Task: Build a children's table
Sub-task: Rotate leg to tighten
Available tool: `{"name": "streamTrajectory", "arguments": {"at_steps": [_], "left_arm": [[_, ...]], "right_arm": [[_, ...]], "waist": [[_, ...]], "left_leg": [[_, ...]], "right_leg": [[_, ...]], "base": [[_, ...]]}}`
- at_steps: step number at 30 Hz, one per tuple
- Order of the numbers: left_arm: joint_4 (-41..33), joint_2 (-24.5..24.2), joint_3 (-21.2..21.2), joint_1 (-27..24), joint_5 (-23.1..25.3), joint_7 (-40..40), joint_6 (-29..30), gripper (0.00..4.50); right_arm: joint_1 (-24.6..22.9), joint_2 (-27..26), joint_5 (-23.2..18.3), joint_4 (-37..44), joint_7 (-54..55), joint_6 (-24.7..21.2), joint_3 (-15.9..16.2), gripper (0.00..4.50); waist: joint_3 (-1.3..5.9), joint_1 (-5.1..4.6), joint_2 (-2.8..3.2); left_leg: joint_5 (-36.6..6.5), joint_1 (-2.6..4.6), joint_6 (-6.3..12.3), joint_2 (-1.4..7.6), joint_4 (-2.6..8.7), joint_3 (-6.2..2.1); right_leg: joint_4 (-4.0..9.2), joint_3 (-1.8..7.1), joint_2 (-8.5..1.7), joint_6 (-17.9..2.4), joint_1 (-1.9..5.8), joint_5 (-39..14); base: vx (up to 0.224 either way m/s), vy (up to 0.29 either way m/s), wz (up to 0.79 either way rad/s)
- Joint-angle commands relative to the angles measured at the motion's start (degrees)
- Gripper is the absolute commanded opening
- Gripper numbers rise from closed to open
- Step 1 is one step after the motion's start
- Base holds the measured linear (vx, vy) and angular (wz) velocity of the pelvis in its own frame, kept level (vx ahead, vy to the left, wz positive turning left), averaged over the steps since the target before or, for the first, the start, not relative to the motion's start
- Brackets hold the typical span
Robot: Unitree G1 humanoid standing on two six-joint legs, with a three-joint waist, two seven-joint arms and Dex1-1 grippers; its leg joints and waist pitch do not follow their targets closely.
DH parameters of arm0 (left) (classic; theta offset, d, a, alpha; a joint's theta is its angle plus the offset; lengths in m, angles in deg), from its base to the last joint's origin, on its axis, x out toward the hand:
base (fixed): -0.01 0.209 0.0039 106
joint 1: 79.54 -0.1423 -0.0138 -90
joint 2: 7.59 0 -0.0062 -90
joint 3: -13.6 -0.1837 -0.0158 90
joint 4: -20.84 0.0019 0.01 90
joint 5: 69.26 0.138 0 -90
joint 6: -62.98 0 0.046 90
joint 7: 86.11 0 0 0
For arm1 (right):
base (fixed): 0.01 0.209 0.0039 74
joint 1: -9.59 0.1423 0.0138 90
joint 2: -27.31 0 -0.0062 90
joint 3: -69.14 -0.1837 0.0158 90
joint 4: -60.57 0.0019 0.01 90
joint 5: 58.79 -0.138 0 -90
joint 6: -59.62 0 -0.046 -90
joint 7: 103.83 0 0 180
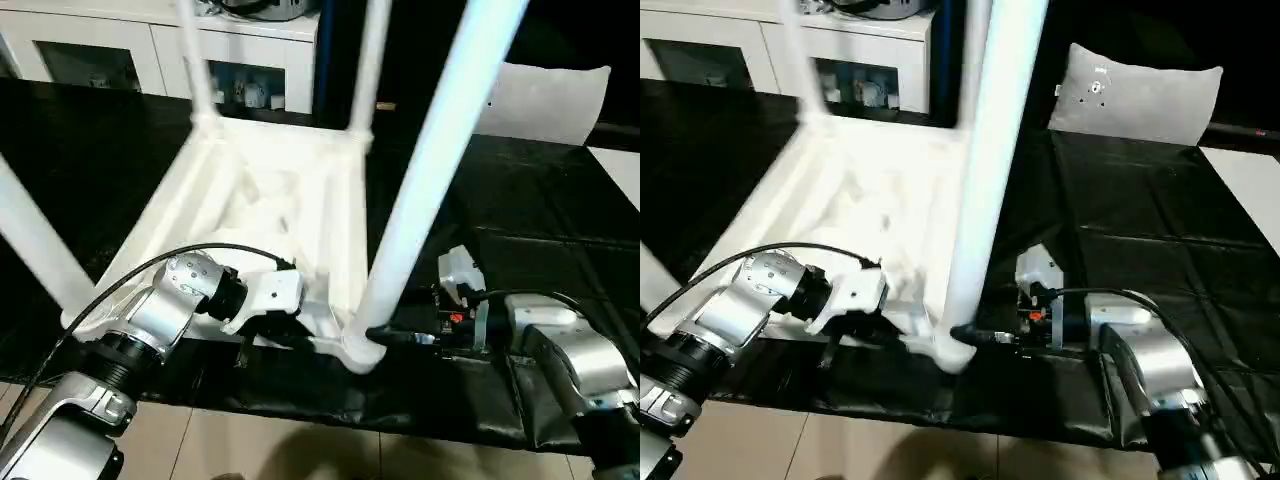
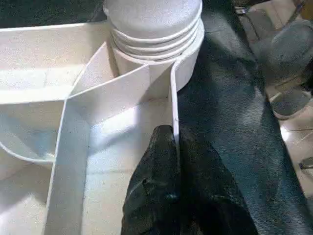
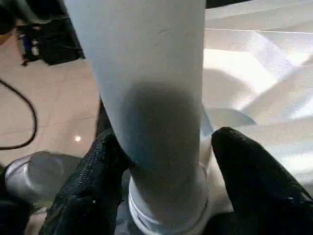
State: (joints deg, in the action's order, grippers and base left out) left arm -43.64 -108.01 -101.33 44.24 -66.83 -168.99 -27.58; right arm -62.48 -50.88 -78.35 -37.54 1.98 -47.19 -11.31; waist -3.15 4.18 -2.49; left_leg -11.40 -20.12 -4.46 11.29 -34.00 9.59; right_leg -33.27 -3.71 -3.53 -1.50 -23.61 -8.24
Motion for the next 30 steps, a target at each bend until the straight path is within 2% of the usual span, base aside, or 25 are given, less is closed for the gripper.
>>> {"name": "streamTrajectory", "arguments": {"at_steps": [1, 3, 8, 13, 15, 16, 18, 20, 22, 23, 24, 25, 26, 28, 29, 30], "left_arm": [[-1.28, 0.79, -2.81, 1.31, 0.23, -3.06, -2.06, 0.0], [-0.89, 0.82, -2.92, 1.59, 0.48, -3.17, -2.52, 0.0], [-0.16, 0.7, -2.7, 1.8, 0.56, -3.17, -2.91, 0.0], [-0.34, 0.78, -1.91, 1.35, -0.23, -2.59, -1.57, 0.0], [-0.74, 1.05, -1.35, 1.12, -0.6, -1.69, -0.06, 0.0], [-1.34, 2.04, -0.09, 0.87, -0.99, 1.21, 3.6, 0.0], [-1.69, 3.38, 1.19, 0.79, -1.52, 4.23, 7.4, 0.0], [-2.89, 4.93, 2.27, 0.28, -2.32, 6.94, 11.07, 0.0], [-3.42, 5.74, 2.71, 0.11, -2.4, 8.52, 12.71, 0.0], [-4.07, 7.0, 3.25, -0.02, -2.4, 10.7, 14.96, 0.0], [-4.56, 8.36, 3.84, -0.05, -2.58, 12.76, 17.02, 0.0], [-4.82, 9.73, 4.47, 0.02, -2.95, 14.56, 18.57, 0.0], [-5.58, 12.88, 5.91, 0.32, -3.74, 18.33, 22.34, 0.0], [-5.96, 14.13, 6.46, 0.49, -3.99, 19.73, 23.91, 0.0], [-5.9, 16.22, 6.96, 1.17, -3.42, 22.95, 25.72, 0.0], [-5.89, 16.33, 6.99, 1.21, -3.38, 23.12, 25.79, 0.0]], "right_arm": [[0.8, 0.63, 0.43, -0.92, -0.9, 0.52, 0.21, 2.64], [1.17, 0.69, 0.06, -1.08, -1.91, 0.12, 0.94, 2.51], [1.4, 0.91, -0.6, -1.19, -3.14, -0.69, 1.67, 2.02], [0.76, 0.65, -2.33, 0.14, -3.0, -3.56, 1.08, 1.94], [0.16, 0.1, -3.54, 1.56, -1.55, -5.86, 0.37, 1.93], [-1.19, -1.42, -5.09, 4.33, 2.22, -9.66, -0.7, 1.93], [-2.29, -3.12, -5.13, 6.14, 6.25, -11.61, -1.2, 1.93], [-3.14, -5.81, -1.79, 6.74, 13.19, -11.67, -0.9, 1.93], [-3.41, -7.59, -0.5, 6.81, 17.0, -11.99, -1.11, 1.93], [-3.49, -10.52, 0.51, 6.72, 22.54, -13.24, -1.97, 1.93], [-3.46, -12.88, 1.42, 6.55, 26.64, -13.71, -2.56, 1.93], [-3.39, -14.53, 2.58, 6.2, 29.55, -13.53, -2.68, 1.93], [-3.01, -18.3, 4.67, 4.93, 36.24, -13.23, -3.37, 1.93], [-2.78, -19.91, 5.25, 4.25, 39.12, -13.29, -3.87, 1.93], [-1.63, -23.29, 6.15, 2.21, 46.2, -13.65, -5.78, 1.92], [-1.57, -23.46, 6.2, 2.1, 46.56, -13.66, -5.88, 1.91]], "waist": [[3.94, -0.24, -0.11], [3.95, -0.24, -0.32], [3.99, -0.09, -0.29], [4.01, 0.14, -0.33], [3.92, 0.29, -0.22], [3.93, 0.37, -0.24], [3.82, 0.49, -0.2], [3.46, 0.09, -0.27], [3.28, -0.23, -0.26], [3.22, -1.12, -0.41], [3.21, -1.43, -0.31], [3.22, -2.35, -0.41], [3.27, -2.97, -0.25], [3.29, -3.93, -0.2], [3.29, -4.4, -0.4], [3.19, -4.7, -0.3]], "left_leg": [[-8.7, 0.2, 3.11, 2.0, 3.85, 0.06], [-8.56, 0.19, 3.05, 1.99, 3.82, 0.11], [-7.86, 0.19, 2.94, 1.97, 3.77, 0.11], [-7.77, 0.21, 2.91, 1.94, 3.71, 0.18], [-7.93, 0.22, 2.7, 1.92, 3.76, 0.19], [-7.79, 0.26, 2.49, 1.94, 3.79, 0.21], [-7.99, 0.43, 1.98, 1.99, 3.86, 0.16], [-10.63, 0.23, 0.64, 1.61, 4.06, 0.0], [-12.47, 0.42, 0.08, 1.4, 3.98, -0.04], [-13.77, 0.09, -0.35, 1.06, 3.92, -0.31], [-13.78, 0.05, -0.57, 1.05, 3.95, -0.35], [-14.47, -0.33, -0.96, 0.91, 3.92, -0.53], [-15.15, -0.39, -1.06, 0.79, 3.83, -0.71], [-15.89, -0.29, -0.71, 0.71, 3.72, -0.81], [-17.03, -0.11, -0.22, 0.74, 3.66, -0.85], [-17.4, 0.06, -0.01, 0.72, 3.6, -0.76]], "right_leg": [[3.12, 2.52, -4.24, -10.86, 3.44, -16.6], [3.12, 2.51, -4.19, -10.66, 3.39, -16.73], [2.97, 2.52, -4.11, -10.73, 3.37, -16.06], [2.97, 2.52, -4.09, -10.53, 3.39, -16.48], [3.1, 2.53, -4.08, -10.22, 3.38, -17.26], [3.09, 2.6, -4.02, -9.87, 3.38, -17.34], [3.2, 2.59, -4.05, -9.63, 3.16, -18.07], [3.97, 2.28, -4.18, -7.02, 3.04, -26.03], [4.65, 2.07, -4.18, -5.36, 2.73, -30.86], [5.35, 1.65, -4.19, -2.73, 2.86, -35.88], [5.55, 1.55, -4.22, -2.28, 2.78, -36.47], [5.73, 1.12, -4.06, -1.47, 2.83, -37.54], [6.0, 0.67, -4.05, -0.77, 2.94, -38.39], [6.47, 0.29, -4.07, -0.87, 2.82, -38.4], [6.71, 0.12, -3.99, -0.92, 2.64, -38.42], [6.8, 0.15, -3.98, -1.19, 2.32, -38.41]], "base": [[0.0, 0.0, 0.0], [0.0, 0.0, 0.0], [0.0, 0.0, 0.0], [0.0, 0.0, 0.0], [0.0, 0.0, 0.0], [0.0, 0.0, 0.0], [0.0, 0.0, 0.0], [0.0, 0.0, 0.0], [0.0, 0.0, 0.0], [0.0, 0.0, 0.0], [0.0, 0.0, 0.0], [0.0, 0.0, 0.0], [0.0, 0.0, 0.0], [0.0, 0.0, 0.0], [0.0, 0.0, 0.0], [0.0, 0.0, 0.0]]}}
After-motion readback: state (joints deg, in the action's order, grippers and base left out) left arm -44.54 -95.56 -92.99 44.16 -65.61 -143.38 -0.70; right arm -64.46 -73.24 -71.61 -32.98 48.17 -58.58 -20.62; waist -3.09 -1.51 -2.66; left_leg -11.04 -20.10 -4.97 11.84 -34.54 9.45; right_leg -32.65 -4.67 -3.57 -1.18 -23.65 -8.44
